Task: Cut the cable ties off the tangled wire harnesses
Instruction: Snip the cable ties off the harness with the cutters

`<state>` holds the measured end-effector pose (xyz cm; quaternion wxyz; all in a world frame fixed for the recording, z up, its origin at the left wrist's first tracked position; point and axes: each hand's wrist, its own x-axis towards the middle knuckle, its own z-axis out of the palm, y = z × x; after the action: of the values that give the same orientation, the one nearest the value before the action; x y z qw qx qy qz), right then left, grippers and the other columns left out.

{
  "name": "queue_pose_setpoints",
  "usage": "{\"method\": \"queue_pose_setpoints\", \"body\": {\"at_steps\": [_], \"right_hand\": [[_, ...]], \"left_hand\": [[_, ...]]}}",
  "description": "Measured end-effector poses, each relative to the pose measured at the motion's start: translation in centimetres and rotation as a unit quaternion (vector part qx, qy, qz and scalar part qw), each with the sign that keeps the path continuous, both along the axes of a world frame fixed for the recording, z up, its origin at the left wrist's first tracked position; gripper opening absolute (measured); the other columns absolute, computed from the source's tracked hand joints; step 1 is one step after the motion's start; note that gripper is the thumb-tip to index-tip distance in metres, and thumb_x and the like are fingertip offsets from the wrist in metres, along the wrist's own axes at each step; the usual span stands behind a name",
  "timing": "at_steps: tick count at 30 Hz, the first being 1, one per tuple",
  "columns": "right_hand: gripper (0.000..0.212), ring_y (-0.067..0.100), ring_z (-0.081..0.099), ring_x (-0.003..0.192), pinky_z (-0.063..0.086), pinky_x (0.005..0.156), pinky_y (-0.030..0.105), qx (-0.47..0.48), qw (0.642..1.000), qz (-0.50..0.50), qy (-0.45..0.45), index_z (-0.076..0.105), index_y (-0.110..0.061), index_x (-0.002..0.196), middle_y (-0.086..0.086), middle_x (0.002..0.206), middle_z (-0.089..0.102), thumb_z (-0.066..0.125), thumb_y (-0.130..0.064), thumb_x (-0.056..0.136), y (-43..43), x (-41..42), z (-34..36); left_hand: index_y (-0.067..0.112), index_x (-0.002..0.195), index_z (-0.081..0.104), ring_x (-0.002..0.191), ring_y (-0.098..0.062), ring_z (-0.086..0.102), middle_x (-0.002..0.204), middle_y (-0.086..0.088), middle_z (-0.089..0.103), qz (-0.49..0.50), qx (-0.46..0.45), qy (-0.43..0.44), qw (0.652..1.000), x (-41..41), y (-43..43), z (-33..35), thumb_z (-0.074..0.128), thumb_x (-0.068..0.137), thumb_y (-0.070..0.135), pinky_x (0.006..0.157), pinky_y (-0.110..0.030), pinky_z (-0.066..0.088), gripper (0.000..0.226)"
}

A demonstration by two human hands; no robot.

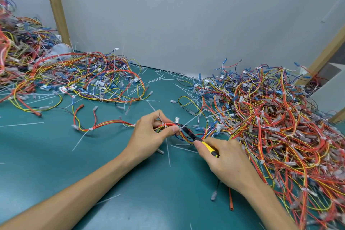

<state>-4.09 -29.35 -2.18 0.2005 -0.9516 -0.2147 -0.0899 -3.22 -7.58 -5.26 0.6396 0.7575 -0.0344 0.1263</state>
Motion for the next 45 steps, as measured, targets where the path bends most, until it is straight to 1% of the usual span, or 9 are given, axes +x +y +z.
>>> {"method": "queue_pose_setpoints", "body": {"at_steps": [5,17,23,26,30,34,39,42,45], "right_hand": [[0.06,0.019,0.044,0.059,0.037,0.059,0.031,0.02,0.999,0.005,0.024,0.056,-0.021,0.073,0.001,0.055,0.044,0.03,-0.074,0.087,0.0,-0.1,-0.2],[0.058,0.016,0.044,0.058,0.036,0.058,0.032,0.035,0.998,0.021,0.049,0.056,-0.023,0.074,0.001,0.057,0.047,0.032,-0.074,0.087,-0.1,0.1,-0.2],[0.056,0.019,0.054,0.061,0.047,0.069,0.043,0.013,0.997,0.01,0.077,0.056,-0.023,0.067,0.004,0.061,0.059,0.034,-0.068,0.091,-0.1,0.6,0.3],[0.061,0.014,0.061,0.054,0.052,0.061,0.032,0.016,0.989,0.008,0.145,0.062,-0.017,0.066,-0.002,0.055,0.064,0.035,-0.066,0.094,0.0,1.0,1.0],[0.06,0.028,0.07,0.061,0.056,0.059,0.036,0.164,0.929,0.024,0.332,0.068,-0.011,0.075,0.01,0.071,0.073,0.045,-0.062,0.095,0.5,1.5,1.3],[0.063,0.028,0.07,0.069,0.056,0.059,0.033,0.296,0.869,-0.003,0.398,0.069,-0.001,0.093,0.018,0.087,0.074,0.062,-0.062,0.081,0.7,1.3,1.1],[0.053,0.028,0.067,0.086,0.053,0.075,0.033,0.389,0.793,0.032,0.467,0.071,-0.001,0.113,0.018,0.108,0.071,0.071,-0.039,0.076,-1.0,0.8,1.4],[0.045,0.026,0.068,0.091,0.054,0.083,0.03,0.433,0.792,0.012,0.431,0.073,-0.007,0.113,0.014,0.112,0.071,0.072,-0.036,0.079,-1.1,0.2,1.3],[0.036,0.021,0.068,0.09,0.056,0.086,0.032,0.448,0.827,-0.033,0.337,0.077,-0.019,0.097,0.0,0.098,0.073,0.074,-0.047,0.074,-0.7,-0.3,1.1]], "left_hand": [[0.012,0.076,0.056,0.078,-0.016,0.074,0.075,0.001,0.076,-0.009,-0.003,-0.008,1.0,0.0,0.0,0.0,0.076,0.083,0.016,0.08,-0.034,0.055,0.022],[0.012,0.075,0.056,0.08,-0.015,0.074,0.075,0.001,0.076,-0.019,0.004,-0.012,1.0,0.1,0.0,-0.3,0.077,0.082,0.015,0.089,-0.045,0.054,0.023],[0.012,0.076,0.056,0.081,-0.017,0.074,0.076,0.002,0.076,-0.011,0.005,0.003,1.0,0.2,0.0,-0.3,0.078,0.081,0.019,0.09,-0.047,0.053,0.024],[0.012,0.076,0.057,0.078,-0.019,0.073,0.074,0.004,0.076,0.003,0.005,0.009,1.0,0.2,-0.2,-0.1,0.079,0.08,0.02,0.086,-0.045,0.054,0.024],[0.015,0.077,0.057,0.079,-0.022,0.073,0.074,0.004,0.076,0.023,0.004,0.002,1.0,0.2,-0.1,-0.1,0.079,0.081,0.022,0.08,-0.04,0.053,0.023],[0.013,0.076,0.055,0.078,-0.018,0.072,0.074,0.004,0.075,0.024,0.005,-0.01,1.0,0.2,0.0,0.2,0.076,0.083,0.02,0.077,-0.036,0.051,0.023],[0.01,0.077,0.056,0.074,-0.014,0.072,0.073,0.004,0.075,0.027,-0.009,-0.007,1.0,0.4,0.4,0.4,0.076,0.084,0.02,0.075,-0.035,0.051,0.024],[0.011,0.076,0.056,0.079,-0.018,0.073,0.074,0.002,0.076,0.019,-0.017,-0.01,1.0,0.4,0.4,0.5,0.075,0.084,0.019,0.086,-0.044,0.054,0.023],[0.013,0.075,0.055,0.081,-0.02,0.073,0.075,0.001,0.076,0.016,-0.022,-0.01,1.0,0.5,0.4,0.4,0.075,0.085,0.02,0.089,-0.049,0.053,0.023]]}}
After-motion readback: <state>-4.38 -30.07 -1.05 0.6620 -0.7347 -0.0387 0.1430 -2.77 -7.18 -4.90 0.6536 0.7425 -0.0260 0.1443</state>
